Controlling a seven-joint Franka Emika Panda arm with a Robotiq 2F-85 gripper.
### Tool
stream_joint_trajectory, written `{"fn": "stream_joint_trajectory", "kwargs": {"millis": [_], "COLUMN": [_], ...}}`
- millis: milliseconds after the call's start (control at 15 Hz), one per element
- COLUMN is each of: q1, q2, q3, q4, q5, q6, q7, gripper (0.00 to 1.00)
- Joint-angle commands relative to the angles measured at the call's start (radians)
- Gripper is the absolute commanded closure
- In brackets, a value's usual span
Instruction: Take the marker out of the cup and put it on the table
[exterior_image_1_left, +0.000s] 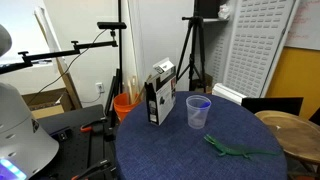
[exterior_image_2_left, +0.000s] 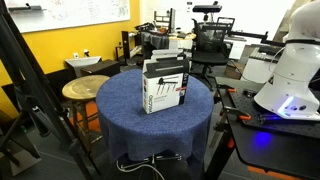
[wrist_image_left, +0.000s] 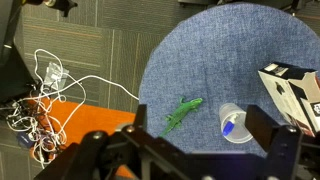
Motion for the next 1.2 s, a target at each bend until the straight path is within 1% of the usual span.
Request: {"fn": "stream_joint_trajectory", "kwargs": {"millis": [0,467,667,800,1133], "q1": [-0.016,-0.016,-0.017,-0.018,-0.015], "q2": [0.002,0.002,-0.003,0.000,0.053], "q3": [0.014,0.011,0.007,0.010,0.029], "q4": [0.003,-0.007,-0.047,-0.086,-0.169], "q5": [0.005,0.009,0.034,0.053,0.092], "q6": [-0.002,0.011,0.090,0.167,0.326], "q7": [-0.004,-0.004,0.025,0.047,0.131], "gripper": [0.00,0.00,0.00,0.00,0.00]}}
